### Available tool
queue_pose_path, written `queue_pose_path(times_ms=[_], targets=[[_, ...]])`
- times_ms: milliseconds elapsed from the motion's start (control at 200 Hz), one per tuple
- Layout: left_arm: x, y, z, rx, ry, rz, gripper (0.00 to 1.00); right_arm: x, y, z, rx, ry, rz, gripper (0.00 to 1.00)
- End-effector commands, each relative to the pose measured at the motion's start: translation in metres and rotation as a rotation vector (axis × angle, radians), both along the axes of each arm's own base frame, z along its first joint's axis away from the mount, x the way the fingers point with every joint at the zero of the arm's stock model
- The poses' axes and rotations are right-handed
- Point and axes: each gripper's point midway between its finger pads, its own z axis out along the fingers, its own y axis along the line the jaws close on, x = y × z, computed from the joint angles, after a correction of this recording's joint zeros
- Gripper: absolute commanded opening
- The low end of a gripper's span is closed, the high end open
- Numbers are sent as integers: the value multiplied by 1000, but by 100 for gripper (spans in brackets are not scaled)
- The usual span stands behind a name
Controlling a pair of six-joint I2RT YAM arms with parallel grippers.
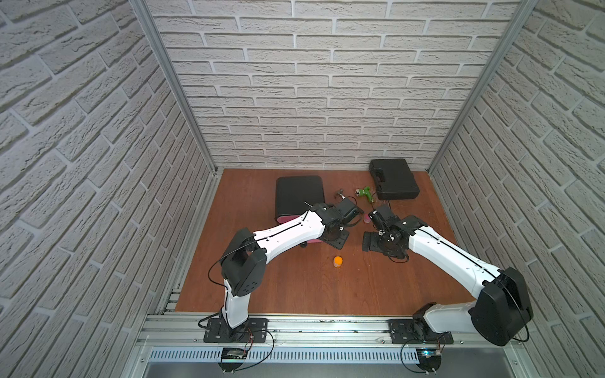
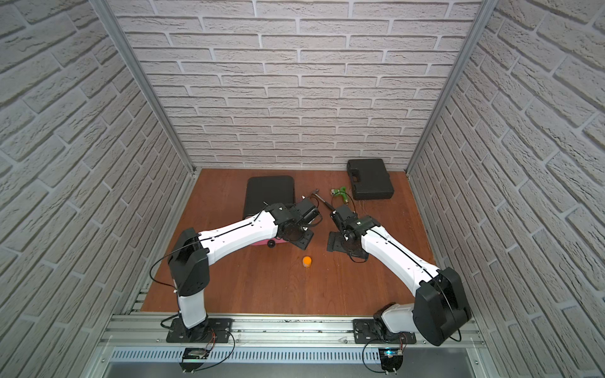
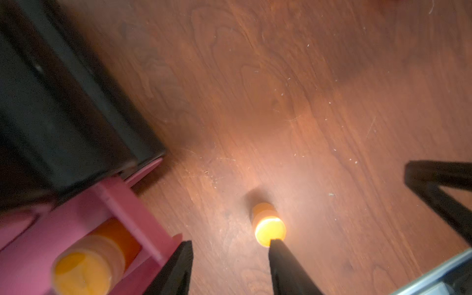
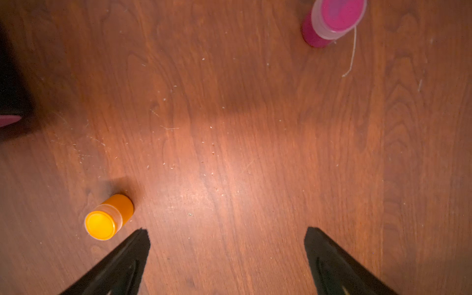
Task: Put the paint cans in the drawer according to color
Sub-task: Pick up the paint can at the center of the board.
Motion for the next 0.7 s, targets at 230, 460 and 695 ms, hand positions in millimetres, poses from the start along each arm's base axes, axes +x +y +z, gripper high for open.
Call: queue_pose_path(times_ms=[230, 460, 695], targets=[[-24, -15, -38, 66, 108, -55, 52, -12, -62, -9, -16, 7, -242, 100], [-42, -26, -57, 81, 166, -102, 55, -18, -70, -11, -7, -4, -278, 100], [-47, -22, -67, 105, 194, -95, 54, -24, -73, -10, -14, 3, -276, 100]])
